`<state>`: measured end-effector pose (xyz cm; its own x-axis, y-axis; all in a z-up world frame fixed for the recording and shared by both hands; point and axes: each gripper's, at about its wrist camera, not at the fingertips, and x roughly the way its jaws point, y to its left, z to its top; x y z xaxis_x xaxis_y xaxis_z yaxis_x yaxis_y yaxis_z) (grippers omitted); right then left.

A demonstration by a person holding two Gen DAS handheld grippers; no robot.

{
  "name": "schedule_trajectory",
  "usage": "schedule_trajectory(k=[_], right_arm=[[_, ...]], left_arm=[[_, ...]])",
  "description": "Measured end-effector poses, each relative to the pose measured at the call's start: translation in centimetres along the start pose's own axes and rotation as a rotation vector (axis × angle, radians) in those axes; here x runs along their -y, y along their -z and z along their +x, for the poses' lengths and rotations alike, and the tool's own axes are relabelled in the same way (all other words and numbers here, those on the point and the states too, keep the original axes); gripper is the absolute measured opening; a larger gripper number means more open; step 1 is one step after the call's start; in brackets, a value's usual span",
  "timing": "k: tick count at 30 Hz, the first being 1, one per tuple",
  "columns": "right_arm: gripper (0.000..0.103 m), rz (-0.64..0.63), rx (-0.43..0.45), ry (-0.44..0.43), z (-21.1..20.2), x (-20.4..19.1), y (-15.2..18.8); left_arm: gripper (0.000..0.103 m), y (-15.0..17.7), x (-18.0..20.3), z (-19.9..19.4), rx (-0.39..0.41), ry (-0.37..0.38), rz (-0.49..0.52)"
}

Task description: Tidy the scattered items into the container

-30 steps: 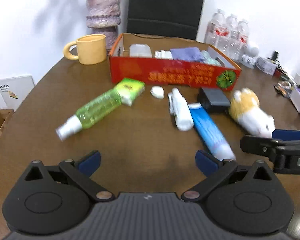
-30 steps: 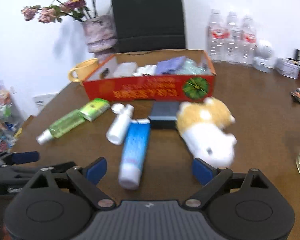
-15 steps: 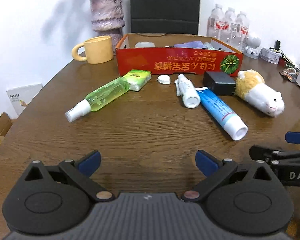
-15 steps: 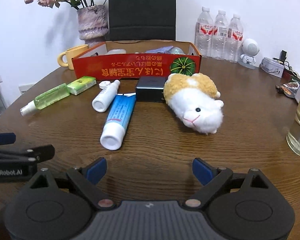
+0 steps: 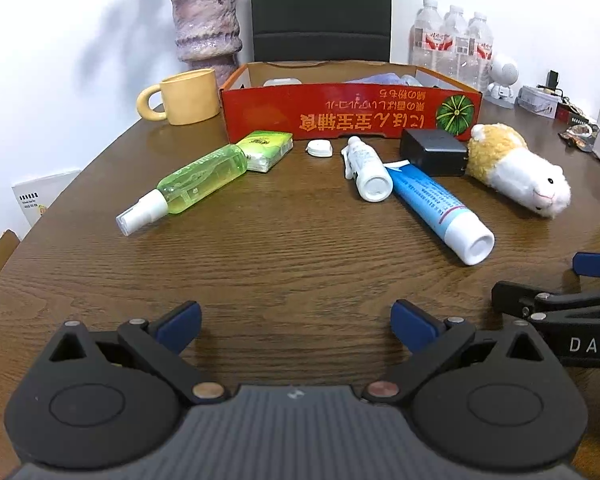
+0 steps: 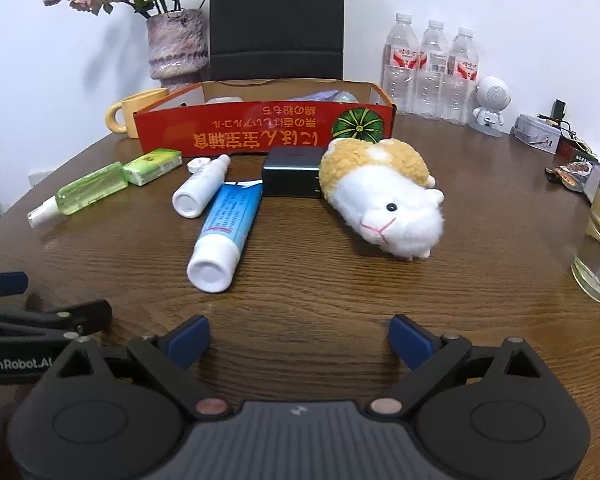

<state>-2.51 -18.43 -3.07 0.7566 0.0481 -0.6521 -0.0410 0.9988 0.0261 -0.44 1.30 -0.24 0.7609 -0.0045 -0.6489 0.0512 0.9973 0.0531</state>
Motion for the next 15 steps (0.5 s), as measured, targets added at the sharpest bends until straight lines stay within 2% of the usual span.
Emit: schedule_trajectory(k=[5,15], right_arm=[[0.103,0.004,0.003,0.005,0.11,0.04,0.12],[0.103,0.008,0.007,0.006,0.21,0.13,0.17]], left_arm=[[0.103,0.25,-0.12,0.21,0.016,0.002,-0.020],[0.103,0.12,-0.22,0.34,0.011,0.011,-0.030]])
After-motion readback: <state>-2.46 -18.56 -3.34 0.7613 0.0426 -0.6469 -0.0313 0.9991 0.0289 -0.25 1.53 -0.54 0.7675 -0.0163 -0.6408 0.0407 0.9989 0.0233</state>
